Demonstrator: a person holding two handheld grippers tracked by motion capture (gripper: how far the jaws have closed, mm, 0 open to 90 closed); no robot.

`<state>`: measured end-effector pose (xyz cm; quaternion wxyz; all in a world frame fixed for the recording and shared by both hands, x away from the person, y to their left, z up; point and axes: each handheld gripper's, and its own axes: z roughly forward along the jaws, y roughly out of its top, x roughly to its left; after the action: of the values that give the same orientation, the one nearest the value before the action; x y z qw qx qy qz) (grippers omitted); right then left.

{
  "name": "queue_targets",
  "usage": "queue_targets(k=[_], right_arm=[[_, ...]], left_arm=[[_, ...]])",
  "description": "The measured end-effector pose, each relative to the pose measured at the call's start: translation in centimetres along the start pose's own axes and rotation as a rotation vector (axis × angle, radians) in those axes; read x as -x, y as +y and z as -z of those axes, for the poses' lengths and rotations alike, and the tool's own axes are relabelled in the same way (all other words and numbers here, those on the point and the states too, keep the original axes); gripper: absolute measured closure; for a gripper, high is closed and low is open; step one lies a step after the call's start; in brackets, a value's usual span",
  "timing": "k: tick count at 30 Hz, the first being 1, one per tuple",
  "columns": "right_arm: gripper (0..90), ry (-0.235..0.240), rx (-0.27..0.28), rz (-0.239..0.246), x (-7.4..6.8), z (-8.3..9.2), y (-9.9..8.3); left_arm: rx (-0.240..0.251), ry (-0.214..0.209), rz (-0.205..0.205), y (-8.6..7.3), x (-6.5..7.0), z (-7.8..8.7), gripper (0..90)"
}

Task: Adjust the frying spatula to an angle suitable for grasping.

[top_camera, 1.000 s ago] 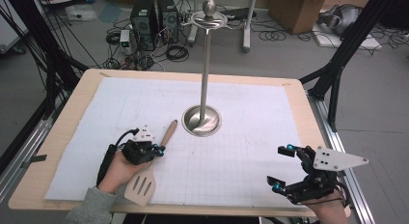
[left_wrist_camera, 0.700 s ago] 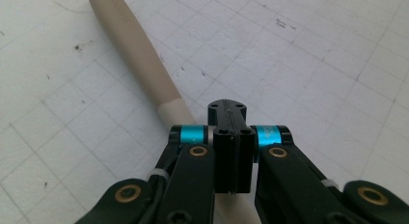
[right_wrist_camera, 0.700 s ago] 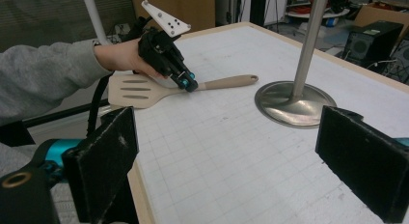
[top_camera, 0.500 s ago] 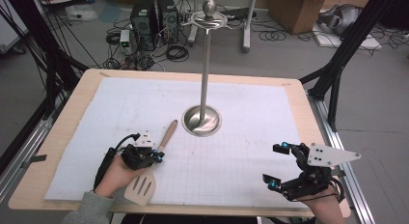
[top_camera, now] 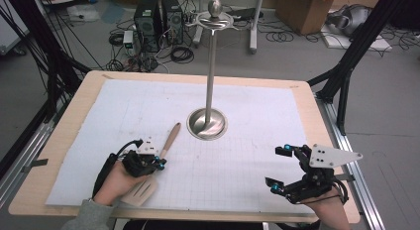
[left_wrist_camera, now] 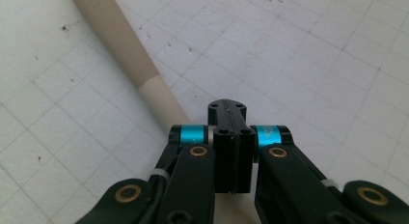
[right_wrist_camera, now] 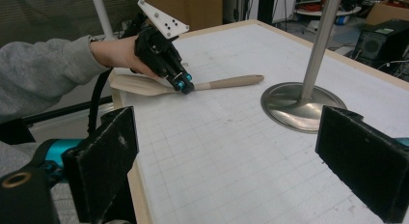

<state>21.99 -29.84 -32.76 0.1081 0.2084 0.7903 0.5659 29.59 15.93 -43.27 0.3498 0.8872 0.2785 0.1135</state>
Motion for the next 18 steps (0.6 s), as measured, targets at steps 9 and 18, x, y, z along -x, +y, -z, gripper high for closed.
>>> queue_targets(k=[9,18], right_arm=[[6.9,0.013,-0.006,0.011,0.2,-0.5,0.2],[6.9,0.031,-0.012,0.006,0.3,-1.2,0.3]], left_arm=[[-0.002,0.012,-0.002,-0.3,-0.1,0.6,89.7],[0.003,0.019,0.014,-0.9,-0.6,1.1,89.8]])
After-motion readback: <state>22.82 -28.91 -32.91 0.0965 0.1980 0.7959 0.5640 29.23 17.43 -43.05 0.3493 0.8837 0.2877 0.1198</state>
